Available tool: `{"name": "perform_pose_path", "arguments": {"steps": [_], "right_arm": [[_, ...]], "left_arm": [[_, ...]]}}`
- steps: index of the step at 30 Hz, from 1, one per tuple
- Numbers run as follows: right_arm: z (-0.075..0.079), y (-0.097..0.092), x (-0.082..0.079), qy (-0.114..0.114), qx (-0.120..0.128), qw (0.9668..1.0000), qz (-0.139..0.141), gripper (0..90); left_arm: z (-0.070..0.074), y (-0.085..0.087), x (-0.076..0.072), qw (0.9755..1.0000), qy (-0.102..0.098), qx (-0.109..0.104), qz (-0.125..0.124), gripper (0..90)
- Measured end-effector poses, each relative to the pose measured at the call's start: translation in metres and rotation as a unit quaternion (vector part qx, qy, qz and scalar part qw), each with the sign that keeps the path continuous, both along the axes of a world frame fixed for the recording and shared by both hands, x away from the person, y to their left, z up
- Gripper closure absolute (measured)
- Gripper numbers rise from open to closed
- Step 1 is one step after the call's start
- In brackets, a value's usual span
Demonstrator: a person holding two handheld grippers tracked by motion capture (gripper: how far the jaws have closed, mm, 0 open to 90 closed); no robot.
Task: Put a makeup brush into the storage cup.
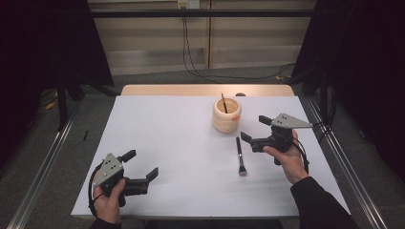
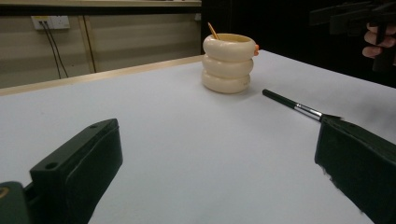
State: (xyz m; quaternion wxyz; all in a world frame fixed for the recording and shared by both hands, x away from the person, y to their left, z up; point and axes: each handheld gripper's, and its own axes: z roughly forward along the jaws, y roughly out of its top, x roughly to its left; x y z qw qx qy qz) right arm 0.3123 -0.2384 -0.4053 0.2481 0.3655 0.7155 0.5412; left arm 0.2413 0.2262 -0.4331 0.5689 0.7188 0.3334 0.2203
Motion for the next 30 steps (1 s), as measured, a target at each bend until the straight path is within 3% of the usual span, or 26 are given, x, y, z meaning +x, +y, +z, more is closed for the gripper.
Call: {"name": "perform_pose_path", "arguments": {"steps": [4, 8, 12, 17, 30], "right_arm": [[0.003, 0.003, 0.006, 0.006, -0.004, 1.0, 0.002, 5.2], [0.001, 0.01, 0.01, 0.043, -0.029, 0.9986, 0.013, 6.1], [-0.002, 0.012, 0.014, 0.056, -0.045, 0.9974, 0.009, 5.3], [-0.002, 0.015, 0.02, 0.083, -0.072, 0.9938, 0.02, 5.0], [-0.007, 0.02, 0.029, 0.147, -0.105, 0.9831, 0.026, 4.7]], "left_arm": [[0.0, 0.0, 0.001, 1.0, 0.0, 0.001, 0.0, 0.8], [-0.001, 0.0, 0.001, 1.0, 0.002, 0.0, -0.001, 0.8], [-0.001, 0.0, 0.001, 1.0, 0.003, 0.003, -0.001, 0.9], [-0.001, 0.001, 0.001, 1.0, 0.002, 0.001, -0.002, 0.9], [-0.001, 0.0, 0.002, 1.0, 0.0, -0.001, -0.008, 0.8]]}}
